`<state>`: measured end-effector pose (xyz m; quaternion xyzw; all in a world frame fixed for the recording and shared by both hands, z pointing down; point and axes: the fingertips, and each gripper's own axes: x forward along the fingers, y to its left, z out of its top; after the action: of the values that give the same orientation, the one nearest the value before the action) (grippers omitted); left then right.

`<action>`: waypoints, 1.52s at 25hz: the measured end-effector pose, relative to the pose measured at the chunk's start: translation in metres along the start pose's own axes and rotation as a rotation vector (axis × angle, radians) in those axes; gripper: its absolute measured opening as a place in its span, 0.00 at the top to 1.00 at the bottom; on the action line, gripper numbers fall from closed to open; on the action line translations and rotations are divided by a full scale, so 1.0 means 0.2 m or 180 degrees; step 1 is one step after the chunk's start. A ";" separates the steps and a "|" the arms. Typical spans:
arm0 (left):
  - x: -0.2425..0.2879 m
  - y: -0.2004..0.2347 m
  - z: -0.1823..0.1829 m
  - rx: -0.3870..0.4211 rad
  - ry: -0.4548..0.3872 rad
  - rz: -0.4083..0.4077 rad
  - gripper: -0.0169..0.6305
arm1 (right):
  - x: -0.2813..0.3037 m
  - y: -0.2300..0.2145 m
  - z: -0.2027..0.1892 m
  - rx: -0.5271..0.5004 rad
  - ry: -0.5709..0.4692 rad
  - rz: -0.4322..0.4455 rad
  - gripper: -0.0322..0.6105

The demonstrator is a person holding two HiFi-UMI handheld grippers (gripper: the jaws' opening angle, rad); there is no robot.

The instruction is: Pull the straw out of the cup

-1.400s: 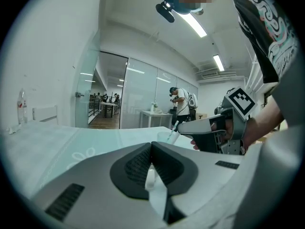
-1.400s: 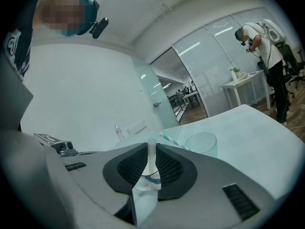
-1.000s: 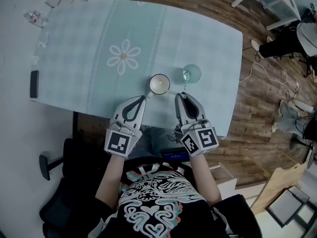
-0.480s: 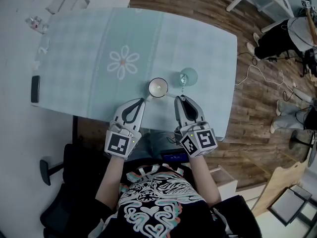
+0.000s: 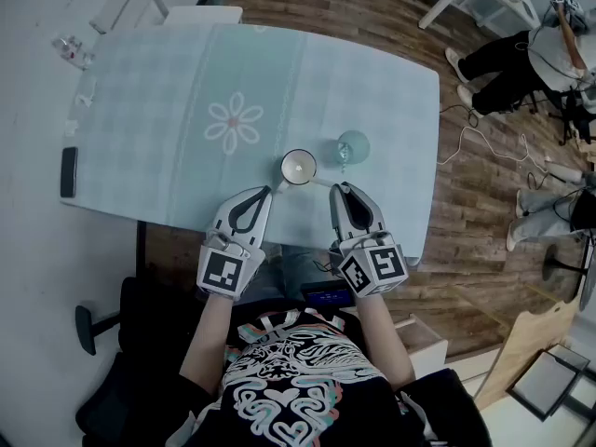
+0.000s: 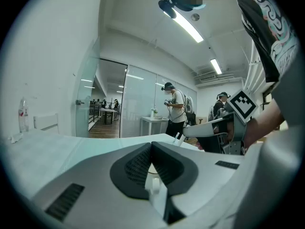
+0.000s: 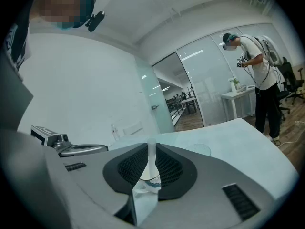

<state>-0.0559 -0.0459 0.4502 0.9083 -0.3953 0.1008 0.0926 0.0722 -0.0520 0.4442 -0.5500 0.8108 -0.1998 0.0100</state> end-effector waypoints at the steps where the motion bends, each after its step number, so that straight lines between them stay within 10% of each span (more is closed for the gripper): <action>1: -0.01 0.00 0.00 0.0031 -0.0004 -0.0003 0.97 | 0.00 0.01 0.01 -0.0014 -0.0009 -0.0005 0.87; 38: -0.12 0.05 0.24 0.0312 -0.0385 0.0111 0.97 | -0.13 0.15 0.23 -0.0088 -0.0514 0.0031 0.88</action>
<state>-0.0741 -0.0471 0.3988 0.9092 -0.4105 0.0665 0.0222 0.0659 -0.0336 0.3870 -0.5605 0.8127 -0.1435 0.0687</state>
